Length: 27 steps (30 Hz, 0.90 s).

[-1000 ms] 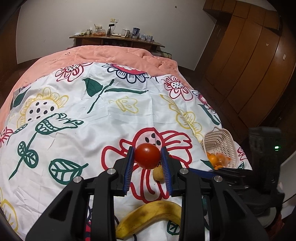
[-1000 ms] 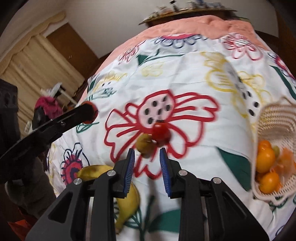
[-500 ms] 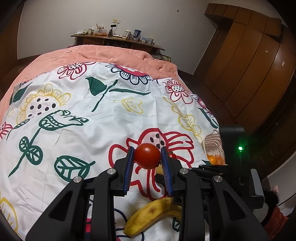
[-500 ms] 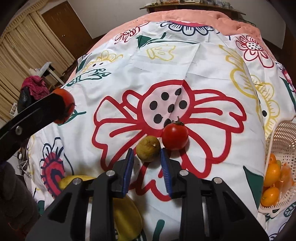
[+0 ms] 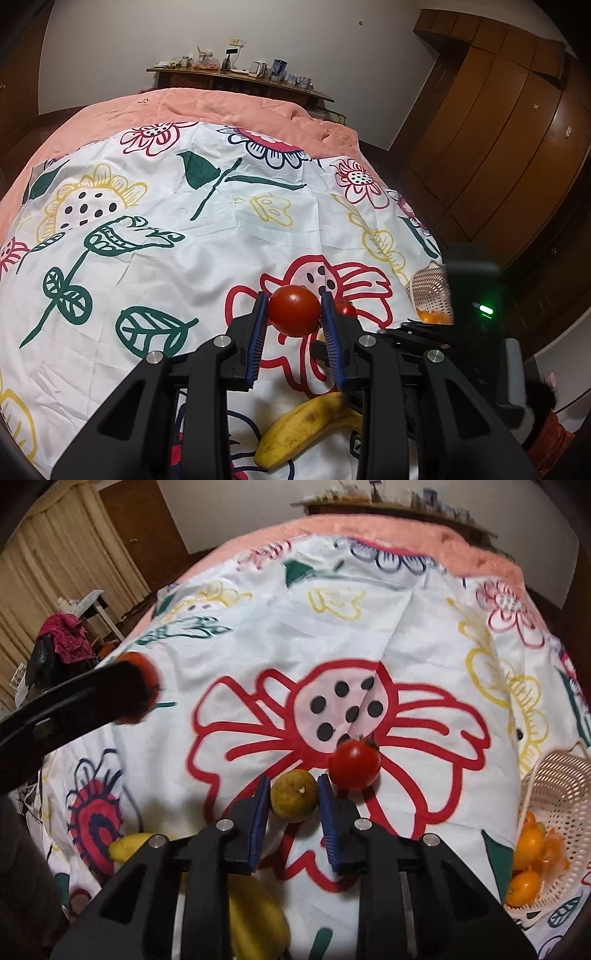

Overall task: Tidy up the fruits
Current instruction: 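Grasp the brown kiwi with the right tool while the left tool holds the tomato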

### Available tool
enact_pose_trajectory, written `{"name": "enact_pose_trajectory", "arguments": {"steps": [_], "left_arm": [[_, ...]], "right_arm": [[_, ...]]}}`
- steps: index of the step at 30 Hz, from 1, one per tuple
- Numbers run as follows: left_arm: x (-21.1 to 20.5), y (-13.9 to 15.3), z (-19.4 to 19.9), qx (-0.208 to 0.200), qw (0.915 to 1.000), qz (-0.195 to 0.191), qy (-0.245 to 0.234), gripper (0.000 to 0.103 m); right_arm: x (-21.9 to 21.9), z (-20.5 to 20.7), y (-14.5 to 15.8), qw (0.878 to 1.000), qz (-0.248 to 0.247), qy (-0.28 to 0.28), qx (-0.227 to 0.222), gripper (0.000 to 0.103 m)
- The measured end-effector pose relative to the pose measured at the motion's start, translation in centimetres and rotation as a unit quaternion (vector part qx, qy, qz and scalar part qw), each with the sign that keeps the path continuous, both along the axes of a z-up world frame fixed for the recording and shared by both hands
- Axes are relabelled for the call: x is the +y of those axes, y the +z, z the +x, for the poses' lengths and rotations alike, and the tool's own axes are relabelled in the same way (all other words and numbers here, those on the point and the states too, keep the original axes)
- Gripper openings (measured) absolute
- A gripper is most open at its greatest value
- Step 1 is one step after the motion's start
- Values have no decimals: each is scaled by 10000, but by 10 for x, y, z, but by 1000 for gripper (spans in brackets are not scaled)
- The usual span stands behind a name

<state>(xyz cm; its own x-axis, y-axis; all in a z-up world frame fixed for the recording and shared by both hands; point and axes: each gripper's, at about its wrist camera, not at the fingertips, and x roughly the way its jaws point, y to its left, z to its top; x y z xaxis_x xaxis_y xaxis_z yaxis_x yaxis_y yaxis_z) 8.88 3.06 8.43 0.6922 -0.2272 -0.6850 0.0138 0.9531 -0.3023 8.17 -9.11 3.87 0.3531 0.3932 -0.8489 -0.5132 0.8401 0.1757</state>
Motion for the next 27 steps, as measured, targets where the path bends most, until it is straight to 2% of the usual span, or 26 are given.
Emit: {"name": "enact_pose_trajectory", "arguments": {"steps": [4,9,16,21,27], "left_arm": [[-4,1,0,8,10000,33,-11,30],[-12,3,0,-3,9999,92,-96,30],[-35,4,3,41,9993,199,-307,30],[-50,6,4,49,9986,288,-436,30],[-64,7,7,88,9977,401,-542,30]], "right_arm": [[-9,-21,15,9990,-2,100,-444,26],[-45,-29,24,9984,288,-168,-462,26],[-124,-24,26,9920,537,-1052,-439,26],[-183,-12,11,9820,689,-1746,-224,26],[-227,3,-9,9703,838,-2269,1,27]]}}
